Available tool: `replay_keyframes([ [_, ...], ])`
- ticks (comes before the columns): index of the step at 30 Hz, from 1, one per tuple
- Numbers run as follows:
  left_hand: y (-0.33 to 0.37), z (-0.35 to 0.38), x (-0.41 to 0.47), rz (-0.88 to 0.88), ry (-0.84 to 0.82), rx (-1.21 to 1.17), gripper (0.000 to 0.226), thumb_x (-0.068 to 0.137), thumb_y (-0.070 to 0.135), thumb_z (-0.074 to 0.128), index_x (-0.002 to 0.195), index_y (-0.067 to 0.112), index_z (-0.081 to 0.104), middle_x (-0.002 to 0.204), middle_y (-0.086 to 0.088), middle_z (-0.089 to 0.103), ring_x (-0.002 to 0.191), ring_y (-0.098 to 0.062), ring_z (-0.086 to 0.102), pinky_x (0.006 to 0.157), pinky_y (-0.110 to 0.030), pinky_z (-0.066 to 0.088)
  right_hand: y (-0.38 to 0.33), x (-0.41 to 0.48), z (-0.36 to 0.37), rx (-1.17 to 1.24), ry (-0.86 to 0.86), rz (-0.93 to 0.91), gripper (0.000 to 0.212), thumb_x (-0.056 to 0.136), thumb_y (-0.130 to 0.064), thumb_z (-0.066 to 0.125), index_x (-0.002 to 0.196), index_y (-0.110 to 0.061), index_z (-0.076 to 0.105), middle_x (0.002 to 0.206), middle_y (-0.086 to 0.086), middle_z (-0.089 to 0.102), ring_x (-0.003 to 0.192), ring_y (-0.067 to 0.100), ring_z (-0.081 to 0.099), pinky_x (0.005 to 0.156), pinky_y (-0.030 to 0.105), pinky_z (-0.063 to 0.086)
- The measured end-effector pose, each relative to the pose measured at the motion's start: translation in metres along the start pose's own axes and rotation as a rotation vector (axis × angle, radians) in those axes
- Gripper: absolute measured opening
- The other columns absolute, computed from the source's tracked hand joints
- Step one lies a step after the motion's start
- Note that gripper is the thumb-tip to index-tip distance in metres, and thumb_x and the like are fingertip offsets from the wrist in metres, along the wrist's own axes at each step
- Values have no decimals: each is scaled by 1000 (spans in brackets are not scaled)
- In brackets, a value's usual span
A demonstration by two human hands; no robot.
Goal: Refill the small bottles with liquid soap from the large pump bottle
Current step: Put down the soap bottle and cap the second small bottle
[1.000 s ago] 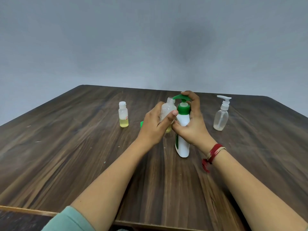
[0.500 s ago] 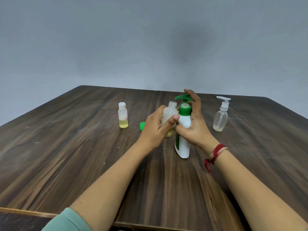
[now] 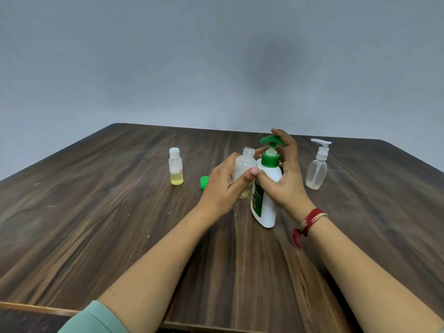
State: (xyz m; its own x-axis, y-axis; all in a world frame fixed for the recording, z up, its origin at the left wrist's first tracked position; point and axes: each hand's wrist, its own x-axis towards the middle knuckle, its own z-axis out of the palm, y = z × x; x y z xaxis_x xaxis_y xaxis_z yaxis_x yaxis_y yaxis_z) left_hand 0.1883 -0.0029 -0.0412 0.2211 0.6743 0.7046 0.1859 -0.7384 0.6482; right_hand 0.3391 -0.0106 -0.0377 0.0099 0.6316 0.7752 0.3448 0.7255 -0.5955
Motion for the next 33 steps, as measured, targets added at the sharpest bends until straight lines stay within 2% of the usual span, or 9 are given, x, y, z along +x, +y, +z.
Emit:
replay_keyframes([
  [4,0,0,0,3,-1,2,40,80,78,39,81,38,45,72,27,55,66,2,51,58,-10,36,2,2,-6,20,14,33,74,79,3,71,137,-29,37,113,-12,60,106,20,64,90,33,52],
  [7,0,0,-1,0,3,3,42,79,79,38,81,38,45,70,22,54,67,1,52,58,-10,36,2,2,-5,30,-6,45,71,81,8,66,139,-23,37,113,-19,59,105,20,64,91,37,52],
  [10,1,0,0,-3,-2,-2,40,80,78,39,83,38,46,74,25,56,69,2,54,58,-9,37,0,4,-2,34,-6,49,65,79,2,57,137,-22,39,108,-22,59,103,20,63,91,43,52],
  [14,0,0,0,0,9,1,43,78,80,38,82,38,46,71,20,56,67,0,53,57,-11,37,-3,5,2,148,84,68,54,77,-10,48,129,-24,45,103,-8,57,95,24,63,90,55,50],
  [17,-1,2,1,-4,16,4,47,77,82,37,82,36,47,70,17,54,66,-2,52,57,-14,37,-6,7,6,208,150,100,34,91,-35,48,124,-25,49,100,-9,58,87,21,62,84,47,52],
  [21,-2,2,1,-10,13,2,46,78,81,38,81,36,46,73,24,55,66,-2,53,57,-13,37,-7,8,9,187,202,168,57,87,-72,39,120,-27,55,99,-6,64,86,19,64,83,39,54],
  [24,-3,3,1,-18,11,-1,49,77,83,38,82,35,48,72,20,56,66,-4,53,58,-18,39,-11,9,9,188,198,222,59,80,-79,40,102,-30,64,83,-1,64,77,15,63,76,32,52],
  [27,-3,3,1,-16,9,0,48,77,82,38,81,35,47,72,23,55,65,-1,52,57,-13,36,-14,11,8,224,186,257,56,76,-79,45,88,-30,68,76,-3,66,72,13,61,70,27,51],
  [33,-4,4,0,-19,-1,-3,49,77,82,38,84,35,48,72,18,56,68,-2,54,58,-13,38,-18,12,8,255,173,297,43,77,-75,51,78,-36,70,83,-7,69,79,14,62,79,37,51],
])
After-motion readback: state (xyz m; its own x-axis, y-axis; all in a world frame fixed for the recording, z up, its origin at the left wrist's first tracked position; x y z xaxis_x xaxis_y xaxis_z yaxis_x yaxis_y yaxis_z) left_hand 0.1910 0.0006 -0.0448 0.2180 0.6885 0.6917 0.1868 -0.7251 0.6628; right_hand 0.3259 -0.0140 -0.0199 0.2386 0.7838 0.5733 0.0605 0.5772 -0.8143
